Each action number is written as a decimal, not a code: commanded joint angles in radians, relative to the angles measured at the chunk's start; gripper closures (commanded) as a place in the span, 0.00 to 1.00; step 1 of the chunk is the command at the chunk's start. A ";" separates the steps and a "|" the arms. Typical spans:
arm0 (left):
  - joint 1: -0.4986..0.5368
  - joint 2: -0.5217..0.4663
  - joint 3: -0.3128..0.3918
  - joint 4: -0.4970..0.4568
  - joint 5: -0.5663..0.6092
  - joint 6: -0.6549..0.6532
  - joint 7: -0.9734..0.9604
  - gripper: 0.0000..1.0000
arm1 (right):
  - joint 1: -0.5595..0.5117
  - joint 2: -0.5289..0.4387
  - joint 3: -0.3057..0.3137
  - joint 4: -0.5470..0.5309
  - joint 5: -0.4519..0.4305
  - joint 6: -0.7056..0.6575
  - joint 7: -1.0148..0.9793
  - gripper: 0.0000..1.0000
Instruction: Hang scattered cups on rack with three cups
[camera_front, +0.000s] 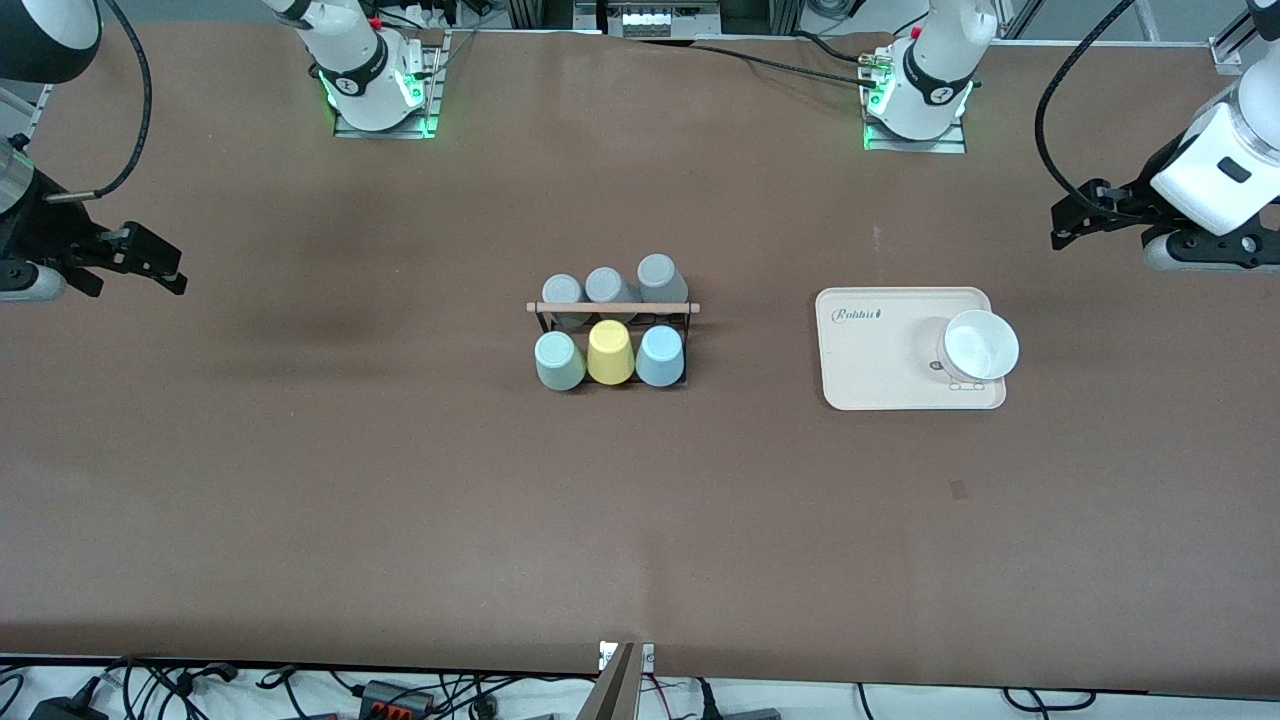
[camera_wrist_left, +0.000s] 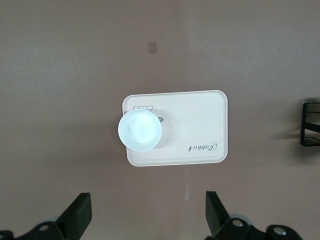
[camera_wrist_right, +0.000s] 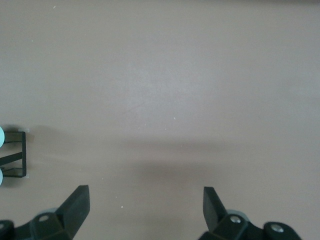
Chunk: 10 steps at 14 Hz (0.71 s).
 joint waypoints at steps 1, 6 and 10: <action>0.006 -0.012 0.002 0.007 -0.029 -0.015 0.026 0.00 | -0.003 0.002 0.007 0.043 -0.012 -0.061 -0.013 0.00; 0.006 -0.012 0.000 0.007 -0.029 -0.015 0.026 0.00 | -0.002 -0.001 0.001 0.054 -0.012 -0.130 -0.018 0.00; 0.006 -0.013 0.000 0.007 -0.029 -0.015 0.026 0.00 | -0.003 -0.001 0.001 0.054 -0.012 -0.110 -0.016 0.00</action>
